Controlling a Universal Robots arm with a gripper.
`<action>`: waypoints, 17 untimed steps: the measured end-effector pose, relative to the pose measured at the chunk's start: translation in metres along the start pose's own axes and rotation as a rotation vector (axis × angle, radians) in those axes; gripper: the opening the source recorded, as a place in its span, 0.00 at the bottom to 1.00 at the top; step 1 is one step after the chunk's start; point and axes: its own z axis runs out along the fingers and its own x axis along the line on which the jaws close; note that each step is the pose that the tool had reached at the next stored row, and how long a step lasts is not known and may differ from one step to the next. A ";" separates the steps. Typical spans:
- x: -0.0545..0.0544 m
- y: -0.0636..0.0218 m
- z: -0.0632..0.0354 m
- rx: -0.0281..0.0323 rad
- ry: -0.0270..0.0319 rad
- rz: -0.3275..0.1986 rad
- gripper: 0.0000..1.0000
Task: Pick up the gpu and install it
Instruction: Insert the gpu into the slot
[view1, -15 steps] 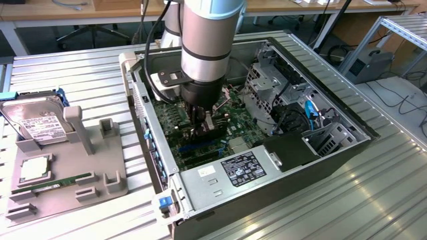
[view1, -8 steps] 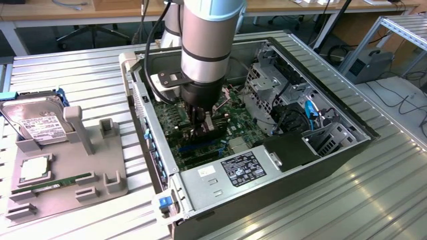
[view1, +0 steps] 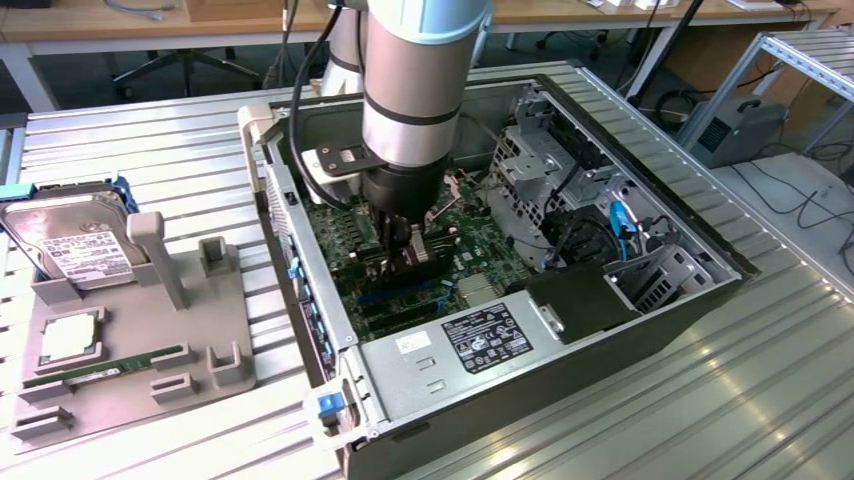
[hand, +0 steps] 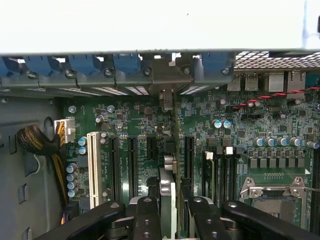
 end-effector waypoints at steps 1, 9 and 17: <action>0.000 0.0000 0.0001 0.0000 0.0000 0.000 0.27; 0.000 -0.0001 0.0009 0.0004 -0.0003 0.000 0.27; 0.000 -0.0001 0.0030 0.0001 -0.0001 0.000 0.27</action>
